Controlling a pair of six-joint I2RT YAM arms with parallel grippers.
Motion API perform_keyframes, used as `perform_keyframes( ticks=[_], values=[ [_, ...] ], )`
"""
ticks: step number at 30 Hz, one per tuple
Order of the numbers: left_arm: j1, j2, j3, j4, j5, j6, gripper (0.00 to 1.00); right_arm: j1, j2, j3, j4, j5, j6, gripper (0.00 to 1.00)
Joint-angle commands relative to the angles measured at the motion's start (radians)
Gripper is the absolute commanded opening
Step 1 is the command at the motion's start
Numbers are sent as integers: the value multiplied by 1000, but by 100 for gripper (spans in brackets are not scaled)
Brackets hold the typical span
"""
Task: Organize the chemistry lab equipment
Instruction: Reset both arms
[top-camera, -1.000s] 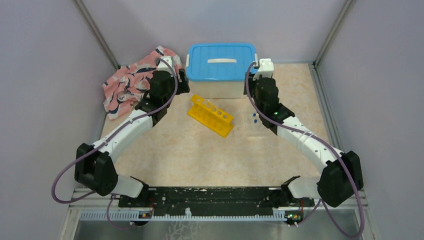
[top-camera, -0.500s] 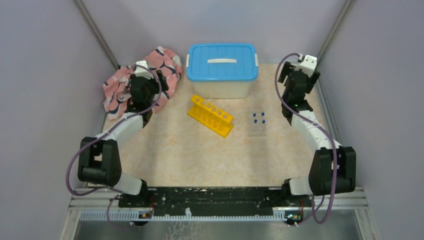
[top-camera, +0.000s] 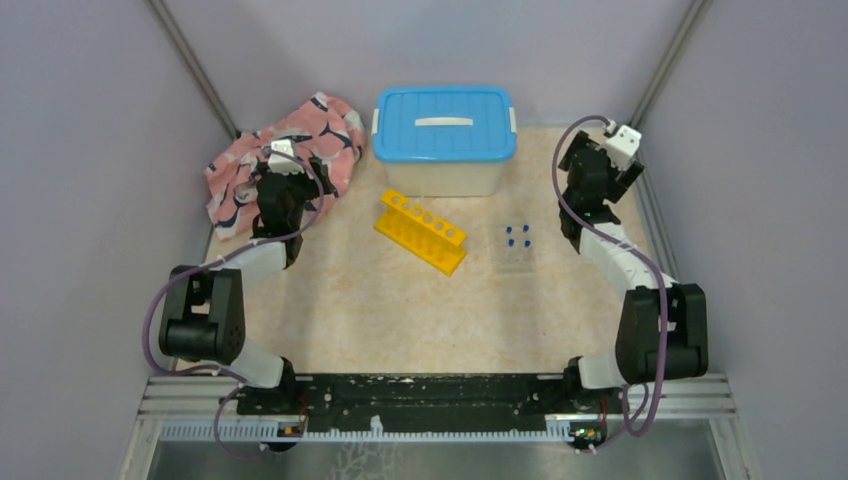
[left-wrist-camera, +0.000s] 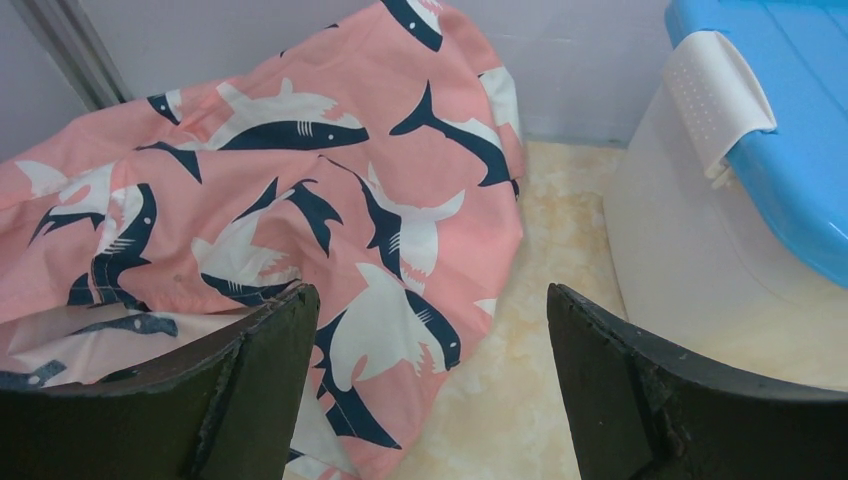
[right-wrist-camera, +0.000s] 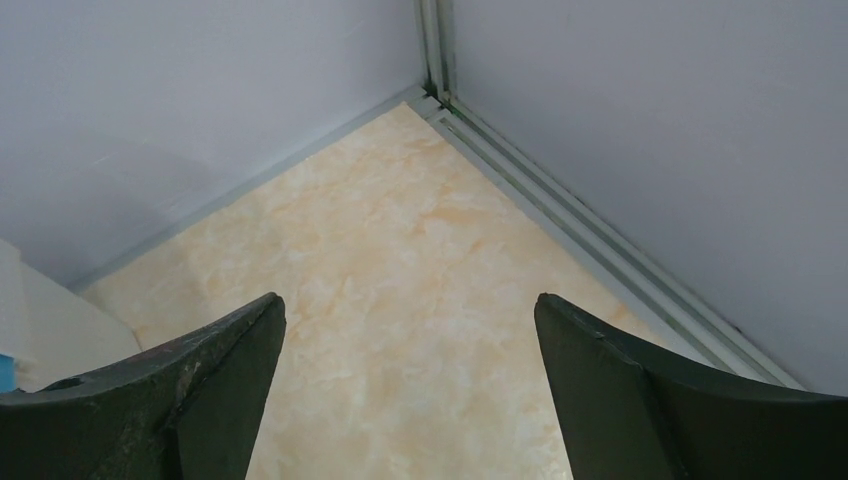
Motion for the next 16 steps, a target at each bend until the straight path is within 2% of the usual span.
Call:
perform_keyframes(
  ticks=[1,9,13,16],
  values=[
    [3,11,-1,89,31,7,89,20,3,-21,56,97,99,96],
    [3,21,-14,116,24,-8,90,82,28,-12,87,228,104,98],
    [3,19,-16,119,22,-6,90,104,29,-30,132,244,75,96],
    [3,16,-13,121,21,-7,90,120,23,-42,169,251,49,98]
  ],
)
